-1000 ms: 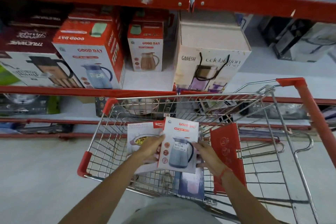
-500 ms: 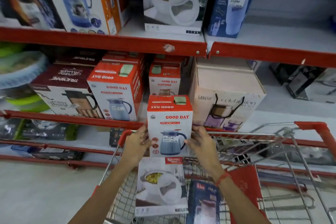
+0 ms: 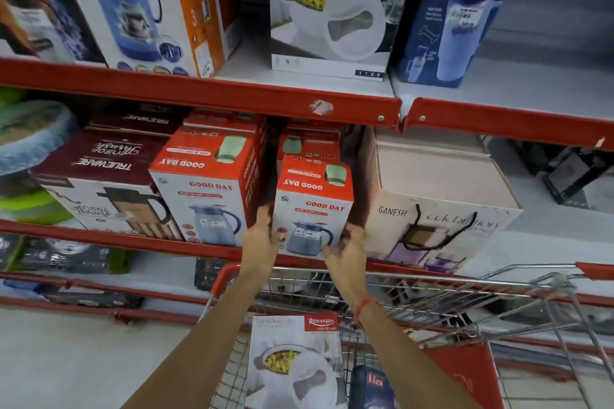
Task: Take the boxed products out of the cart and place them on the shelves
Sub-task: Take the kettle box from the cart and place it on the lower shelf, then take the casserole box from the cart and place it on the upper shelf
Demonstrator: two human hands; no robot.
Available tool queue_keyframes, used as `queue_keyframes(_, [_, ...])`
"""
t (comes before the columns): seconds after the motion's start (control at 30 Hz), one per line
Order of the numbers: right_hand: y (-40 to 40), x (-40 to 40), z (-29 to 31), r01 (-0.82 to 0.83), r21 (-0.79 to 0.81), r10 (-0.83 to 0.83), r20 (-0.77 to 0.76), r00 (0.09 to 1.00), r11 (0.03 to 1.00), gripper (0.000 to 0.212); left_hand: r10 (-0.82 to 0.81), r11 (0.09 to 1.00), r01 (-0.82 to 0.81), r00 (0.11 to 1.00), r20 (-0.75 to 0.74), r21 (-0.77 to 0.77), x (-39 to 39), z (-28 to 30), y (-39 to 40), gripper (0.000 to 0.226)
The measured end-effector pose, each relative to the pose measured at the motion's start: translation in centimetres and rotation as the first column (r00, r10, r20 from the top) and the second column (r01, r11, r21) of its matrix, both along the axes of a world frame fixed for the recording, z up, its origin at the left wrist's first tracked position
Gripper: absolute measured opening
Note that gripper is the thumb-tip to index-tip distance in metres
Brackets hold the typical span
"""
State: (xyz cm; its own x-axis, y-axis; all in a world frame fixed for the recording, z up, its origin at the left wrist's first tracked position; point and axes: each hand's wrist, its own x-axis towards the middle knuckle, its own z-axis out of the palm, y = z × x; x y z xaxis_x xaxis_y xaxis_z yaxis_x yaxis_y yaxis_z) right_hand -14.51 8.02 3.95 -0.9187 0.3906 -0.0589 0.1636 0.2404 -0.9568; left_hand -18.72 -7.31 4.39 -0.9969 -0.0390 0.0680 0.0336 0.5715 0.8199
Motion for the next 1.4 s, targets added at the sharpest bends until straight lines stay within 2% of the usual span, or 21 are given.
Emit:
queue_keyframes(0.13, [0.0,-1.1,-1.5,-0.039,-0.082,0.044,0.057,0.997,0.996,0.052,0.021,1.000,-0.021,0.999,0.040,-0.001,-0.7,-1.5,0.0,0.046])
queue_keyframes(0.27, [-0.1,-1.1,-2.5,-0.067,-0.077,0.071,0.044,0.997,0.995,0.051,0.029,0.999,-0.032,0.995,0.099,0.035,-0.7,-2.7,-0.5,0.043])
queue_keyframes(0.37, [0.1,-0.6,-2.6,-0.102,0.006,0.102,0.038,0.994,0.995,0.051,0.001,0.995,-0.013,0.992,0.126,0.096,-0.2,-3.0,-0.7,0.042])
queue_keyframes(0.5, [0.1,1.8,-3.9,-0.045,0.144,0.043,0.017,0.999,0.989,0.058,0.025,0.998,-0.029,0.997,0.067,0.054,2.5,-4.6,-1.8,0.039])
queue_keyframes(0.6, [0.2,4.8,-6.7,0.009,0.228,-0.007,-0.009,1.000,0.974,0.044,0.097,0.992,-0.105,0.987,0.128,0.063,5.5,-7.3,-3.1,0.029])
queue_keyframes(0.7, [1.0,7.3,-10.7,-0.043,0.261,0.002,0.154,0.988,0.965,0.030,0.133,0.991,-0.126,0.945,0.298,-0.045,8.1,-10.7,-4.3,0.027])
queue_keyframes(0.77, [1.6,8.6,-13.2,-0.148,0.178,0.070,0.386,0.920,0.973,0.036,0.144,0.989,-0.119,0.875,0.462,-0.083,9.6,-12.8,-4.6,0.033])
queue_keyframes(0.83, [2.2,9.8,-14.9,-0.196,0.009,0.152,0.601,0.785,0.980,0.052,0.180,0.983,-0.161,0.757,0.628,-0.087,11.0,-14.4,-4.6,0.043])
queue_keyframes(0.93, [2.7,10.9,-16.5,-0.094,-0.272,0.267,0.719,0.642,0.958,0.078,0.163,0.980,-0.188,0.592,0.789,-0.061,12.6,-15.9,-4.5,0.052])
queue_keyframes(1.03, [2.8,11.4,-17.1,-0.094,-0.317,0.316,0.785,0.533,0.944,0.077,0.106,0.959,-0.279,0.481,0.870,0.037,13.5,-16.5,-4.6,0.045])
queue_keyframes(1.13, [2.3,11.9,-17.0,-0.070,-0.329,0.315,0.791,0.524,0.942,0.067,0.066,0.940,-0.330,0.434,0.899,0.090,13.9,-16.7,-4.8,0.038])
queue_keyframes(1.23, [2.1,12.6,-16.5,0.005,-0.349,0.281,0.761,0.585,0.937,0.064,0.090,0.953,-0.298,0.460,0.883,0.059,14.2,-16.2,-5.0,0.035])
queue_keyframes(1.4, [2.2,14.5,-14.8,-0.037,-0.271,0.228,0.718,0.657,0.962,0.032,0.120,0.965,-0.262,0.513,0.850,0.021,15.3,-13.7,-5.8,0.025])
